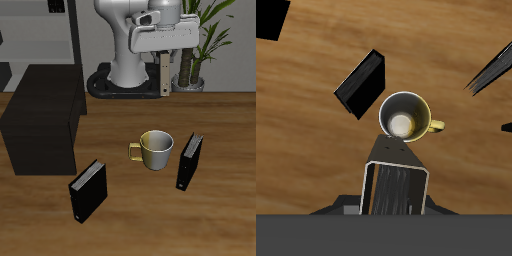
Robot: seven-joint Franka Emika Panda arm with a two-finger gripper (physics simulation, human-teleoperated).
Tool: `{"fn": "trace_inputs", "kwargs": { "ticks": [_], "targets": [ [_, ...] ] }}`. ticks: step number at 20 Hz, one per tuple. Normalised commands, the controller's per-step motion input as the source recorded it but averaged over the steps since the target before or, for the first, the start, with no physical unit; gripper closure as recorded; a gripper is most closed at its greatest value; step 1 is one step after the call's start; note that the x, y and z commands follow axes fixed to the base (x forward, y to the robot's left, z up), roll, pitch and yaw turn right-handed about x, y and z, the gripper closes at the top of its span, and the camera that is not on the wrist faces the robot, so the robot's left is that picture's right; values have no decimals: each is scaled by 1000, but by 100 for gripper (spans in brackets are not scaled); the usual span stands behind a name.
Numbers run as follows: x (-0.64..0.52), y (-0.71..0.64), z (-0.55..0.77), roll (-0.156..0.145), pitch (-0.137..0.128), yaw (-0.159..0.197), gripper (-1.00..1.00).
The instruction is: Place the yellow book flat on top of the shelf
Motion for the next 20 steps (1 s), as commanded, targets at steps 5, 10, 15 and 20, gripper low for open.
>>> {"fn": "trace_inputs", "kwargs": {
  "ticks": [5, 10, 15, 20],
  "targets": [
    [113, -704, 392, -137, -82, 42, 100],
    [71, -863, 282, -149, -43, 17, 100],
    [-18, -538, 257, -112, -44, 4, 100],
    [-84, -661, 506, -142, -89, 21, 100]
  ]
}}
